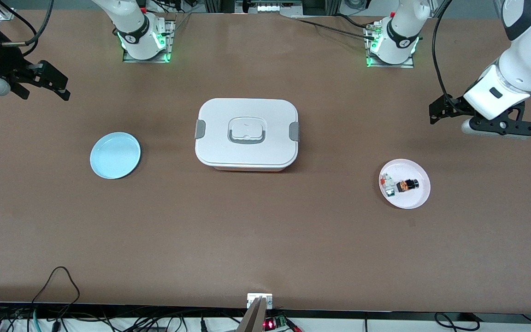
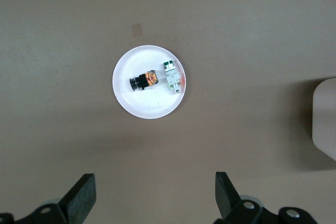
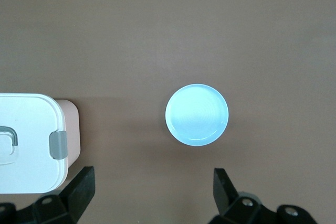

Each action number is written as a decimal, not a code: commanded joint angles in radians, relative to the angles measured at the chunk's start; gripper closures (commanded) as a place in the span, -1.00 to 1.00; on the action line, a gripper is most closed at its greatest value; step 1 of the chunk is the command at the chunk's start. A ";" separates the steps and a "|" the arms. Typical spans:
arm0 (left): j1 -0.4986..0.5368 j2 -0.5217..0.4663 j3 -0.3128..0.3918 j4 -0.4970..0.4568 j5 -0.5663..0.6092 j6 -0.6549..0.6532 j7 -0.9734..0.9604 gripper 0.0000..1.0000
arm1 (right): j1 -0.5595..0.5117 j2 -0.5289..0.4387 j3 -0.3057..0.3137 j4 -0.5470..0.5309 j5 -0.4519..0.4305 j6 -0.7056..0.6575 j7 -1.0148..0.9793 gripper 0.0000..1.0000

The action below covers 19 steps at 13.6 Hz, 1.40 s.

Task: Transfer orange switch to right arm and place
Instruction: 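Lower the left gripper over the white plate while the right gripper nears the blue plate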

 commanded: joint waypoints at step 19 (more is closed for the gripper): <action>0.067 0.328 0.026 -0.024 0.041 0.192 0.002 -1.00 | -0.011 0.125 0.015 0.003 -0.008 -0.022 -0.001 -1.00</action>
